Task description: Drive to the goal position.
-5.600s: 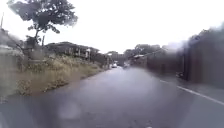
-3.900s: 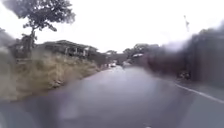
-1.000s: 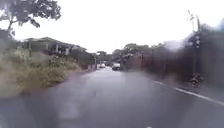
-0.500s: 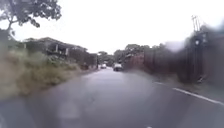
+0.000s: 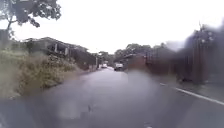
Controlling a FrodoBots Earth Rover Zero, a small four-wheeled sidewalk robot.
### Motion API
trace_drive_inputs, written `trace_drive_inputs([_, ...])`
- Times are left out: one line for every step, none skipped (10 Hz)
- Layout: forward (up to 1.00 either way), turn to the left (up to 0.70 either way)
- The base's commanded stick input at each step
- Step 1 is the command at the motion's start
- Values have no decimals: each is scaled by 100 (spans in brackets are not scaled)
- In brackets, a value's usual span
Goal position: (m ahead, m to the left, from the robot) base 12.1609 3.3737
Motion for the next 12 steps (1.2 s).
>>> trace_drive_inputs([70,0])
trace_drive_inputs([70,-2])
trace_drive_inputs([70,-34])
trace_drive_inputs([70,-35])
trace_drive_inputs([70,-35])
trace_drive_inputs([70,-35])
trace_drive_inputs([70,-14])
trace_drive_inputs([70,0])
trace_drive_inputs([70,0])
trace_drive_inputs([70,0])
trace_drive_inputs([70,0])
trace_drive_inputs([70,0])
